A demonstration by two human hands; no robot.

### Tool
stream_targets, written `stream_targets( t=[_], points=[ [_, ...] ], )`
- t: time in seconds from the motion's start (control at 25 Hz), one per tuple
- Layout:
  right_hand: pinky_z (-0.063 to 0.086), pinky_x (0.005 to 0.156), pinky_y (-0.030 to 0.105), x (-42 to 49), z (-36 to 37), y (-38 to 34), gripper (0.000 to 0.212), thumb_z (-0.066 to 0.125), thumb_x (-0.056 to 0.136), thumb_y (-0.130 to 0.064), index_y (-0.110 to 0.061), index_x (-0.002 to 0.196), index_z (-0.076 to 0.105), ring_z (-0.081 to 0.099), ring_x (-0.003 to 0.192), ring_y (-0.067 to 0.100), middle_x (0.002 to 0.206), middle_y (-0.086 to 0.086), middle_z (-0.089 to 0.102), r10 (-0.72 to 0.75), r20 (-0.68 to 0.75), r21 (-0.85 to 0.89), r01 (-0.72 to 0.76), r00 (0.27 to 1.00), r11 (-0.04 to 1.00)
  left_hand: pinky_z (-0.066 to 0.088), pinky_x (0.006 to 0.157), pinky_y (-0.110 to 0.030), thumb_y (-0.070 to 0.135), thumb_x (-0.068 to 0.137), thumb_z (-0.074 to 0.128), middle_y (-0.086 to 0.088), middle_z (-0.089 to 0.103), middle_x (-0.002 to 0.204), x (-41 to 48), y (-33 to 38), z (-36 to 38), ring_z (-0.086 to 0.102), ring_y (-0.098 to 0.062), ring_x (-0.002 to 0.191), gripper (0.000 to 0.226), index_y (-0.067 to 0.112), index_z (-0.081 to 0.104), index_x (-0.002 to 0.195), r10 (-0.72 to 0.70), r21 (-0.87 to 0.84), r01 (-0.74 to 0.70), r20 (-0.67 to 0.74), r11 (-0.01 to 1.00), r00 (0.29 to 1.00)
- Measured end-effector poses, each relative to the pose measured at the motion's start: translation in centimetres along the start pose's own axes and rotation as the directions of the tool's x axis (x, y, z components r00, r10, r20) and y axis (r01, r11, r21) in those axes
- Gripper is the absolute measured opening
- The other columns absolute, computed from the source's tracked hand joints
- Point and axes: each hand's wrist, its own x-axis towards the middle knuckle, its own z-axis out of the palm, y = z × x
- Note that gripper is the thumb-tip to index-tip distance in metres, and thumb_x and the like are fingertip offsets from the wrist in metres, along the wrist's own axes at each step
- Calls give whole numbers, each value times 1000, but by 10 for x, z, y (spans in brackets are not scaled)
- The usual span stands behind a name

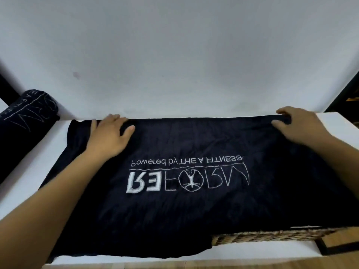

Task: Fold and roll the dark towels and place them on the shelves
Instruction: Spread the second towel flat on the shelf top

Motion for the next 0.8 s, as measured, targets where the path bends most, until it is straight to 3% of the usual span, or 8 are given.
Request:
stream_targets(
  t=[0.08,0.16,0.36,0.52,0.6,0.68,0.8],
  points=[
    [26,117,45,-36,29,-11,50,51,96,-45,-21,139,52,37,141,27,149,10,46,-133,153,-76,146,979,986,1,118,-56,64,96,24,-3,17,163,-15,21,20,10,-21,151,64,33,29,152,-23,61,10,226,998,974],
    [13,120,46,-50,40,-4,53,41,99,-47,-24,147,43,21,149,22,158,6,31,-149,211,-81,169,966,982,-3,119,-56,70,92,16,1,4,165,-15,23,27,-1,-19,152,70,38,15,154,-40,129,5,273,992,961],
    [7,122,42,-32,22,-1,54,37,102,-44,-24,152,32,10,151,18,163,4,21,-119,299,-42,138,947,990,-3,118,-61,71,92,14,-1,1,165,2,24,22,-4,-23,152,73,35,13,155,-96,125,58,322,990,942],
    [5,121,45,-89,10,-9,62,34,99,-55,-27,154,28,3,152,17,164,0,14,-20,202,-75,36,979,997,-4,117,-62,64,95,20,-3,12,164,-38,33,6,2,-22,152,70,28,22,154,23,80,-34,144,996,989],
    [2,121,43,-137,0,5,70,30,91,-64,-31,153,27,3,151,14,163,-4,15,9,222,-111,17,975,994,-6,117,-58,72,89,14,4,5,165,-67,26,0,-4,-19,152,71,41,14,153,78,115,-105,219,988,973],
    [3,122,42,-159,-6,23,75,28,85,-65,-31,152,30,7,151,13,162,-5,18,32,246,-122,-1,969,993,-7,117,-58,82,81,6,8,-5,164,-80,14,5,-10,-20,151,78,49,3,151,42,172,-103,326,980,944],
    [10,123,40,-159,-10,30,62,44,91,-53,-27,148,42,16,149,13,159,-3,30,5,177,-23,-1,984,1000,-4,116,-60,80,83,11,5,0,165,-77,14,9,-5,-24,151,76,47,8,152,5,173,-62,316,983,949]
  ],
)
